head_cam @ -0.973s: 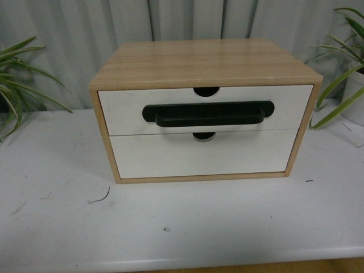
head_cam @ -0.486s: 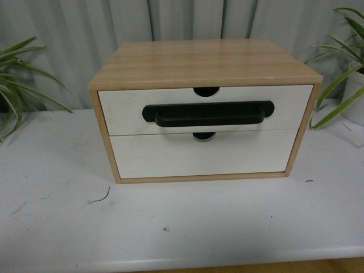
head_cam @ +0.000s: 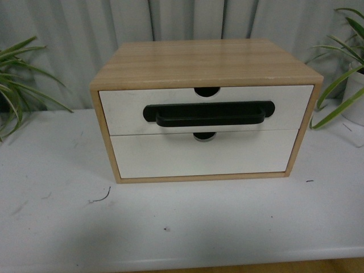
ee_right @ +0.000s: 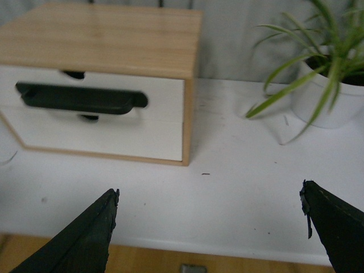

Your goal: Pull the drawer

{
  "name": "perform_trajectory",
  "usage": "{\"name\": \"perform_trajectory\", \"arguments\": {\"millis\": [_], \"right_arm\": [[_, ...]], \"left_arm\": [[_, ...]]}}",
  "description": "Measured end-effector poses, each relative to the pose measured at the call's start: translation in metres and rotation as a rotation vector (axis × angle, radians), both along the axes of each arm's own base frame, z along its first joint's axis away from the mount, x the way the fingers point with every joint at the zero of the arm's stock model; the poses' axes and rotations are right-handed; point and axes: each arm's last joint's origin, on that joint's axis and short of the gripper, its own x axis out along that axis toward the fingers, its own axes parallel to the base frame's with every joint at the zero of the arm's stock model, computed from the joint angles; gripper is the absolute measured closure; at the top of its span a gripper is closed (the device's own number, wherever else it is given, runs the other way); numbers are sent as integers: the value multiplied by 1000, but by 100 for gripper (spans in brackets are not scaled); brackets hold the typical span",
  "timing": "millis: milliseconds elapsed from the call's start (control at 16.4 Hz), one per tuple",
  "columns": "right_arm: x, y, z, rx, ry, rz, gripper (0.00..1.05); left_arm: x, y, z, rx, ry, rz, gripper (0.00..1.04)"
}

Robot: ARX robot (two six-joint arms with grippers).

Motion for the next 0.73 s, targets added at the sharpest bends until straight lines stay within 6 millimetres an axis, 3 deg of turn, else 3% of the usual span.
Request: {"name": "perform_trajectory", "arguments": {"millis": [304,547,730], "right_arm": [[56,4,18,-290,160,346,6],[97,15,13,-460,258,552,6],[124,20,7,-534,277,636,6]], "left_arm": [[65,-28,2,355,20,-268,7],[125,-44,-7,587,71,-386,7],[158,-56,-6,637,67,-409,7]]}}
